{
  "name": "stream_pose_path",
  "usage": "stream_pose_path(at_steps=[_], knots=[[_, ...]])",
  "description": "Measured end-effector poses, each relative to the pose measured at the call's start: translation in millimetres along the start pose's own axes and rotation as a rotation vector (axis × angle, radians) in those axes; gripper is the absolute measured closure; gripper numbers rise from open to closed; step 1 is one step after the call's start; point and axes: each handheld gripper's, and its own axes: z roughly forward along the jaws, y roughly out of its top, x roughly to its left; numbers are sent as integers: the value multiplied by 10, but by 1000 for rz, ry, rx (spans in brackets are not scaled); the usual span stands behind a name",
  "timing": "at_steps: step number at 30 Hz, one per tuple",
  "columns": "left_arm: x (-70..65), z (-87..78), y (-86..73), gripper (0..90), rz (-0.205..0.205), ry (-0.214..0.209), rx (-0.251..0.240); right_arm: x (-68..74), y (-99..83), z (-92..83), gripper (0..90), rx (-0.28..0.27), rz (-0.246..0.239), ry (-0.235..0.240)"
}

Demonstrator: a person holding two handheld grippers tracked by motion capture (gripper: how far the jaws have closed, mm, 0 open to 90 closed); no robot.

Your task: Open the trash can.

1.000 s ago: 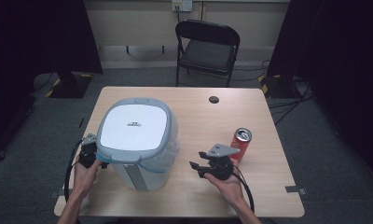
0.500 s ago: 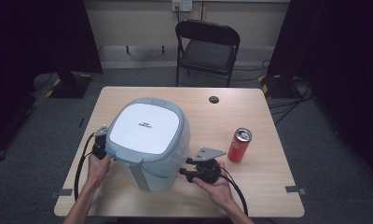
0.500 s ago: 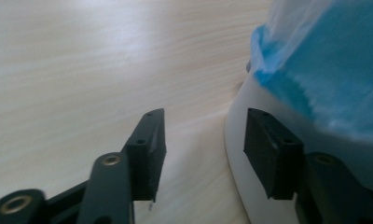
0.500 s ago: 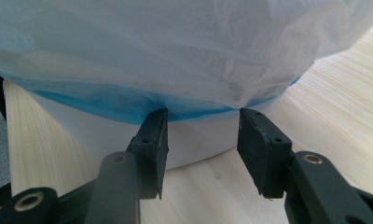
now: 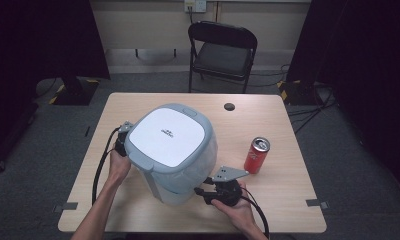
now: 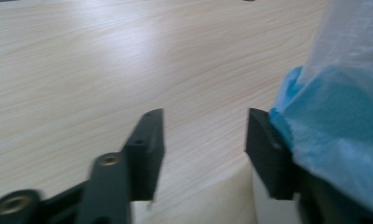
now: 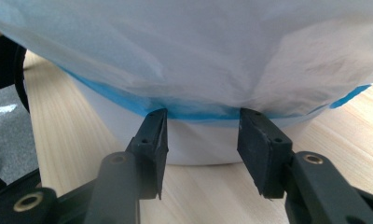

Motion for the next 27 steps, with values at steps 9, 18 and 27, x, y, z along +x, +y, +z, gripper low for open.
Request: stream_pose_path(at_steps=[9, 18, 27], knots=[[-91, -440, -263, 352, 25, 4, 15, -291, -97, -154, 535, 23, 51, -104], [-271, -752, -626, 373, 23, -16, -17, -485, -9, -108, 516, 19, 129, -198], [-469, -926, -829, 327, 15, -157, -24, -610, 55, -27, 510, 13, 140, -227]])
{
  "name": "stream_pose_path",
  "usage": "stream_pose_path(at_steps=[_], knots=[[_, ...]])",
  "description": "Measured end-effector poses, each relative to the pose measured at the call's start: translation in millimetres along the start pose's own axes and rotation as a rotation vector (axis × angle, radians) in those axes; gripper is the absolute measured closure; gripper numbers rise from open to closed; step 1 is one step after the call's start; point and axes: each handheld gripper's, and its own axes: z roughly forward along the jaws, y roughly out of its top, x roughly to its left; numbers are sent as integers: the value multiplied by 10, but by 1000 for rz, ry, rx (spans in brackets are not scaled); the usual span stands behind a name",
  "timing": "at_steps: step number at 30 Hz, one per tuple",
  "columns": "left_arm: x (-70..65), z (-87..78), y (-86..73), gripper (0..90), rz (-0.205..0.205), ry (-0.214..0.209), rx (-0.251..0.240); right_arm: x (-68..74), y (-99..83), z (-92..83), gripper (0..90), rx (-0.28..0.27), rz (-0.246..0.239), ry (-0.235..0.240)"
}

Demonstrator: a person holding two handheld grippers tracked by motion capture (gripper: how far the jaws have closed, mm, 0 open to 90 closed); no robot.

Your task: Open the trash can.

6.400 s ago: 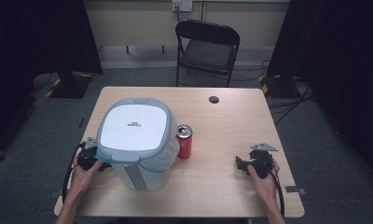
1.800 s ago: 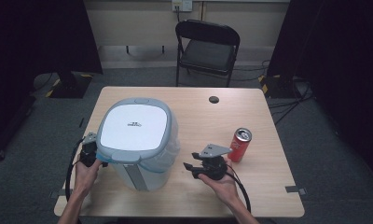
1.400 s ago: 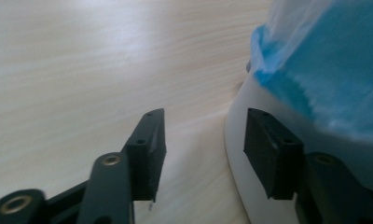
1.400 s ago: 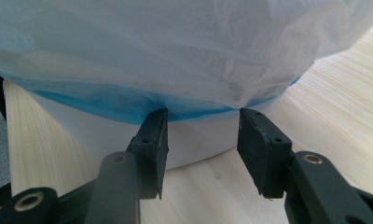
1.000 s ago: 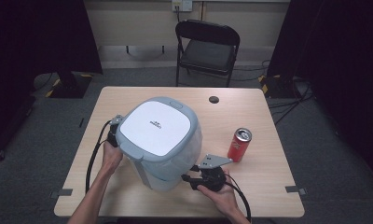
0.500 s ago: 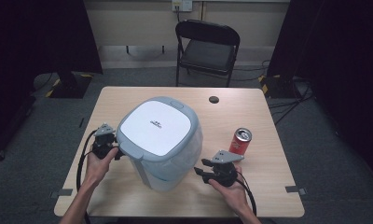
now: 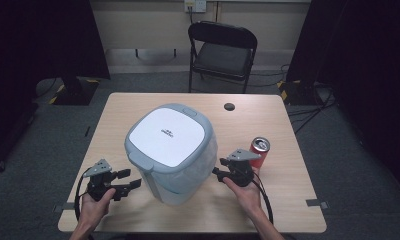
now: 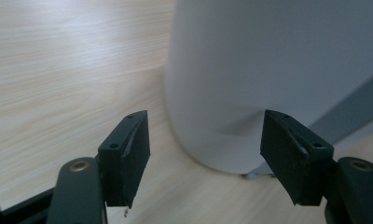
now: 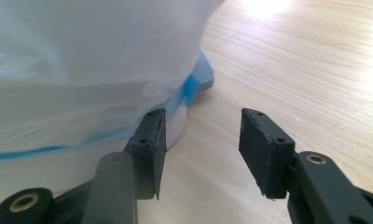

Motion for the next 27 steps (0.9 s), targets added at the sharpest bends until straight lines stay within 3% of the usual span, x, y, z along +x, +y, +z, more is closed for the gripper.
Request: stream_pose_path(at_steps=[3, 5, 10, 14, 17, 23, 27], knots=[[-18, 9, 15, 301, -19, -13, -9, -20, 9, 55, 505, -8, 12, -1], [-31, 18, 24, 279, 9, 1, -2, -11, 11, 82, 497, -9, 18, 3], [-70, 41, 17, 283, 14, -1, 4, -13, 15, 132, 502, -15, 13, 15], [-124, 92, 7, 260, 50, -12, 26, -31, 20, 145, 502, -17, 1, 21], [-156, 138, 10, 297, 49, -30, 19, -56, 24, 157, 502, -18, 0, 25], [-152, 164, 47, 291, 56, 8, 24, -70, 41, 173, 533, -18, -4, 24], [-108, 143, 66, 332, 39, 53, 18, -39, 45, 178, 532, -13, -9, 61]])
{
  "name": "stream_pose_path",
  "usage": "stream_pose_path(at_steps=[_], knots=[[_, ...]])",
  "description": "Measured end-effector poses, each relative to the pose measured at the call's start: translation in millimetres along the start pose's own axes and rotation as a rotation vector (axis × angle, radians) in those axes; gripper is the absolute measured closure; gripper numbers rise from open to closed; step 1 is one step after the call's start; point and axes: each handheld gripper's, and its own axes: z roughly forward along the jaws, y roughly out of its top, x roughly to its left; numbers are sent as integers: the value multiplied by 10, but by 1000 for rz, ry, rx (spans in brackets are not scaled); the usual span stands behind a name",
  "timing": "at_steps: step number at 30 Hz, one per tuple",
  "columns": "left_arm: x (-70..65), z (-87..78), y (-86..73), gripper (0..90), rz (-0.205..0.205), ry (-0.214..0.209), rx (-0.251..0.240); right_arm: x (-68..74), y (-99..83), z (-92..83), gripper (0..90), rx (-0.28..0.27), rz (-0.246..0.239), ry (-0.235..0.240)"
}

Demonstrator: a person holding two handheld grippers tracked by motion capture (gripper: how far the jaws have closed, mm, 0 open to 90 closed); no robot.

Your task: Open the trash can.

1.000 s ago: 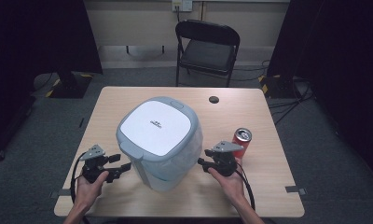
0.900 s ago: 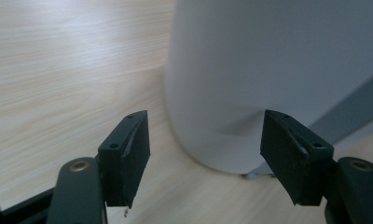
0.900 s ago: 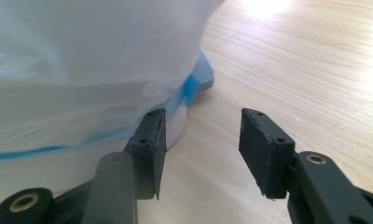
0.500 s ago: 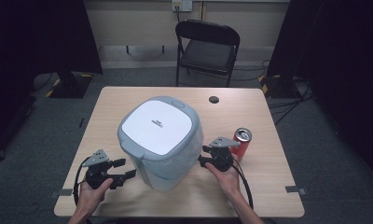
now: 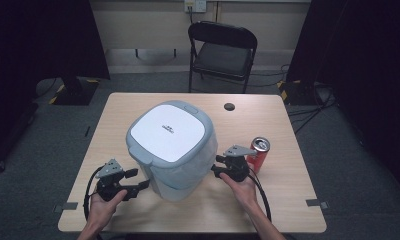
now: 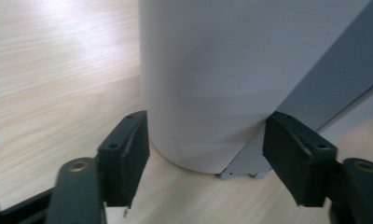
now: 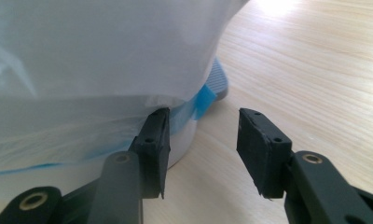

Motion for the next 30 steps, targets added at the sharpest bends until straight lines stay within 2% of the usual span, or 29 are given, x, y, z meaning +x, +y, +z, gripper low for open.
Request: stream_pose_path(at_steps=[1, 2, 4, 7, 9, 12, 14, 16, 18, 19, 20, 21, 22, 25, 26, 27, 30], knots=[[64, -2, 16, 335, -11, 28, -6, 17, 5, 2, 522, 4, -6, 5], [64, -2, 16, 336, -11, 28, -6, 17, 5, 2, 522, 4, -6, 5], [161, 40, 60, 345, -36, 54, -15, 68, 32, 12, 584, 16, -23, -1], [245, 87, 139, 351, -17, 83, -4, 53, 46, 7, 600, 30, -17, -34], [312, 129, 185, 351, -20, 97, -2, 11, 43, 17, 604, 39, -16, -70], [377, 175, 229, 351, -25, 110, -4, -34, 27, 43, 604, 55, -8, -84], [474, 264, 303, 344, -42, 121, -9, -67, 17, 109, 591, 65, -13, -96], [539, 328, 364, 326, -26, 144, -7, -87, 26, 175, 581, 69, -22, -117], [562, 366, 393, 328, -29, 151, -11, -101, 30, 206, 580, 63, -16, -114], [603, 449, 444, 366, -41, 166, -26, -113, 42, 263, 575, 61, -30, -127], [603, 449, 444, 368, -41, 166, -26, -113, 42, 263, 575, 61, -30, -127], [655, 524, 480, 383, -65, 164, -32, -134, 58, 327, 585, 57, -18, -137], [676, 551, 496, 376, -57, 173, -30, -150, 67, 357, 582, 59, -33, -150], [682, 576, 511, 386, -60, 171, -17, -200, 76, 402, 574, 43, -22, -136], [650, 538, 475, 394, -58, 137, 16, -222, 93, 421, 570, 30, -23, -139], [615, 503, 440, 387, -30, 141, 30, -225, 103, 423, 576, 15, -23, -135], [563, 407, 362, 385, -34, 135, 56, -275, 100, 439, 578, -5, -12, -111]])
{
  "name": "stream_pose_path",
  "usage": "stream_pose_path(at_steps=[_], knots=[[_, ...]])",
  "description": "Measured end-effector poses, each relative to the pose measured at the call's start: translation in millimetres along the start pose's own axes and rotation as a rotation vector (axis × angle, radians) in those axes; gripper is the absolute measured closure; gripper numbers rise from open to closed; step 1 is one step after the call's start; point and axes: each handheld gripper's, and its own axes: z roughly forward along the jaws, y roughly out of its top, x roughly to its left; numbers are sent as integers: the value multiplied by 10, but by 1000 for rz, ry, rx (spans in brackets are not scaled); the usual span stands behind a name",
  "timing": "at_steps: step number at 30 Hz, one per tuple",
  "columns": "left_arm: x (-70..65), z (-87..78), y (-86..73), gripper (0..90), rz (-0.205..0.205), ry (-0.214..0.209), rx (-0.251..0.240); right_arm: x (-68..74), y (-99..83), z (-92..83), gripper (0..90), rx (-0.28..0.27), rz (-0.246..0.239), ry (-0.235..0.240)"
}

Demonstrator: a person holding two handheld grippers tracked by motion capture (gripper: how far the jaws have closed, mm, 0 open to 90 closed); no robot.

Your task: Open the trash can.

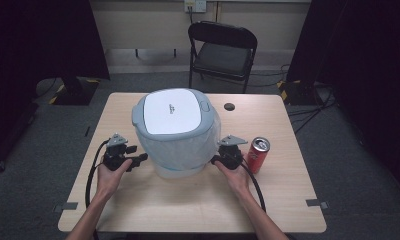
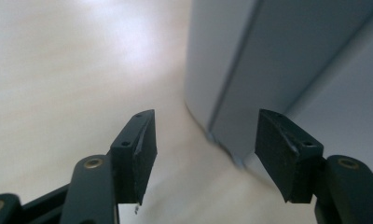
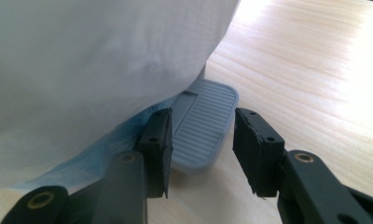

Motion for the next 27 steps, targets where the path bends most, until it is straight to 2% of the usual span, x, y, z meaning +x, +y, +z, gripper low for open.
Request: stream_pose_path(at_steps=[1, 2, 3, 4, 5, 8, 9, 10, 11, 13, 14, 15, 16, 19, 22, 23, 26, 27], knots=[[-58, -118, -94, 386, 0, -12, -19, -8, -10, 2, 590, -1, 2, 12], [-58, -118, -94, 388, 0, -12, -19, -8, -10, 2, 590, -1, 2, 12], [-99, -181, -186, 388, -11, -46, -9, 7, -26, -14, 602, 0, 13, 45], [-99, -181, -186, 385, -11, -46, -9, 22, -29, -20, 597, 3, 11, 55], [-139, -200, -258, 382, -5, -61, -8, 41, -27, -22, 604, 3, 4, 72], [-164, -216, -279, 377, -5, -86, 2, 181, -17, -15, 594, 11, -24, 124], [-157, -233, -283, 352, 3, -73, 2, 251, -17, -8, 608, 10, -36, 139], [-157, -233, -283, 356, 3, -73, 2, 251, -17, -8, 608, 10, -36, 139], [-101, -270, -305, 361, -36, -75, -8, 388, -25, -9, 620, 11, -38, 136], [-69, -268, -325, 361, -38, -74, -2, 506, -41, -2, 614, 8, -36, 163], [-69, -268, -325, 357, -38, -74, -2, 506, -41, -2, 614, 8, -36, 163], [-81, -230, -331, 348, -19, -74, 24, 633, -37, 12, 613, 9, -53, 190], [-93, -202, -331, 344, -12, -80, 35, 701, -31, 20, 609, 16, -70, 196], [-108, -135, -326, 344, -3, -69, 49, 828, -4, 41, 559, 32, -112, 204], [-82, -125, -325, 345, -17, -70, 49, 789, 16, 21, 567, 31, -95, 198], [-55, -134, -329, 348, -22, -47, 48, 683, 23, -17, 576, 24, -82, 163], [-25, -132, -335, 348, -44, -39, 43, 487, 8, -37, 579, 37, -61, 98], [2, -136, -334, 348, -51, -17, 49, 435, -2, -25, 579, 42, -62, 74]])
